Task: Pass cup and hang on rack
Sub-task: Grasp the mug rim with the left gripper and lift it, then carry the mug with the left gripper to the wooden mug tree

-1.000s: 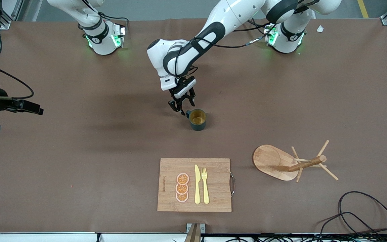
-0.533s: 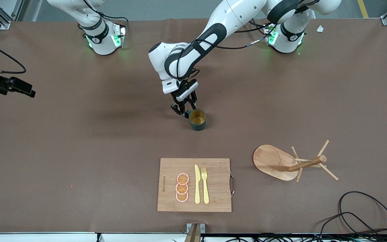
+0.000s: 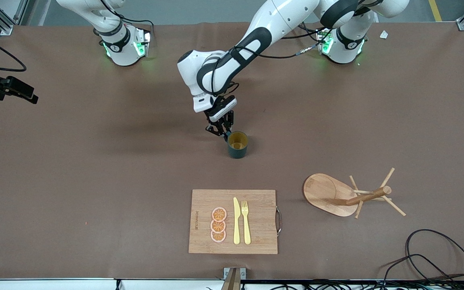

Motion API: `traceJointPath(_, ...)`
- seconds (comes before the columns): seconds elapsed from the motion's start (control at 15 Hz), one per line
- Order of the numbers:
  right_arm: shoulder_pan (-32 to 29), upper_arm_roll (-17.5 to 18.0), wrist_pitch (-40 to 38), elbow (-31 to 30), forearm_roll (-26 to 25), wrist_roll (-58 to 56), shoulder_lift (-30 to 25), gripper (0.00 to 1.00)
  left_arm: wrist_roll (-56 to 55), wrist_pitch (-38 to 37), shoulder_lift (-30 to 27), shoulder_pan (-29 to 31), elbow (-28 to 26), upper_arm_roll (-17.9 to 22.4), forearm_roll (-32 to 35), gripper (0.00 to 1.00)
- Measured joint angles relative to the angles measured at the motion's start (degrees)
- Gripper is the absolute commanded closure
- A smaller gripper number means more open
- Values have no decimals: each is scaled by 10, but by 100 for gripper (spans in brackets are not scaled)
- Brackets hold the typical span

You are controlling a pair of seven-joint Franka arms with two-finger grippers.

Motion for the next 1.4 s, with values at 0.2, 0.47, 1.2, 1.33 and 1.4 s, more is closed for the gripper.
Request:
traceJointPath(0.2, 0, 0, -5, 4, 0, 3, 0, 0, 44, 0, -7, 13, 12, 0, 0, 97)
traceJointPath(0.47, 0, 1, -25, 15, 0, 7, -3, 0, 154, 0, -52, 69, 36, -6, -52, 96)
traceJointPath(1.2, 0, 2, -58, 33, 0, 7, -3, 0, 458, -1, -234, 284, 45, -5, -433, 99)
traceJointPath(1.33, 0, 3, -70, 45, 0, 7, -4, 0, 492, -2, -248, 332, 44, -5, -530, 99)
traceJointPath(1.4, 0, 3, -75, 54, 0, 7, -5, 0, 513, -5, -254, 360, 44, -4, -579, 99)
